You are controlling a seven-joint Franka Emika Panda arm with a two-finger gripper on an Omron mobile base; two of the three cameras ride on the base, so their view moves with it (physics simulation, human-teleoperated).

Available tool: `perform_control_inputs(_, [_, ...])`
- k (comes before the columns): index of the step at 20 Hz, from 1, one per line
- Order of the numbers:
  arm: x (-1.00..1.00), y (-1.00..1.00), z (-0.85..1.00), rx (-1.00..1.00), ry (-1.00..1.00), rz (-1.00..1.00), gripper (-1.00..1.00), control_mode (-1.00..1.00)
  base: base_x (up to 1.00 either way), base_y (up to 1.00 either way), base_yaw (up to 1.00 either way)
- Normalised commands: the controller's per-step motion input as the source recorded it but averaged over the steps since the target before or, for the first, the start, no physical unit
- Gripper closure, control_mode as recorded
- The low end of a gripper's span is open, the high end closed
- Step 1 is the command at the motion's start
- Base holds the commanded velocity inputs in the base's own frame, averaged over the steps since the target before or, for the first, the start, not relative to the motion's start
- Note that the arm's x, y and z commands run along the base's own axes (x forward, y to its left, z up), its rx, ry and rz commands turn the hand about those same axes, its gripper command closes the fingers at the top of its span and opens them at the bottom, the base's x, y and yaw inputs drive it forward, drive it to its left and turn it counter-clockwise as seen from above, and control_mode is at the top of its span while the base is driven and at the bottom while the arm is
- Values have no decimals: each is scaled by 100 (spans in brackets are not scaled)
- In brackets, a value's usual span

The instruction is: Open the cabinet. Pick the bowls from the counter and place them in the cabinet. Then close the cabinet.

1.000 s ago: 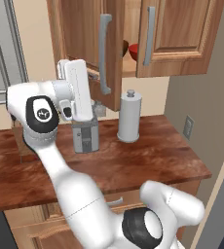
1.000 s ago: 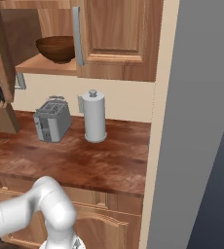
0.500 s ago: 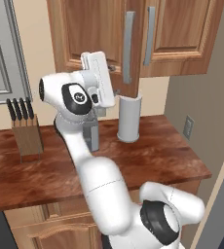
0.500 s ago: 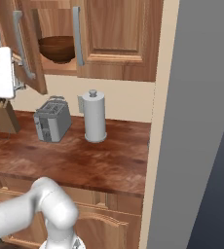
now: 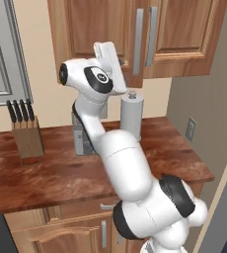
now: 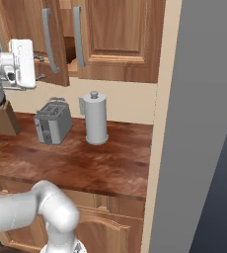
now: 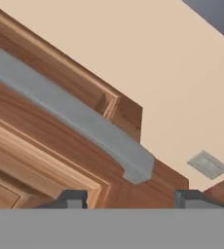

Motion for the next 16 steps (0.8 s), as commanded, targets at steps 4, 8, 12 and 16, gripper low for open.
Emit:
perform_control_inputs(4, [92, -42, -3, 12, -1, 12, -100, -100, 0, 0, 0])
perform_control_inputs(8, [87, -34, -17, 20, -2, 17, -100, -100, 0, 0, 0])
perform_control_inputs(12, [99, -34, -20, 20, 0, 18, -100, -100, 0, 0, 0])
perform_control_inputs(16, [95, -29, -27, 21, 0, 18, -100, -100, 0, 0, 0])
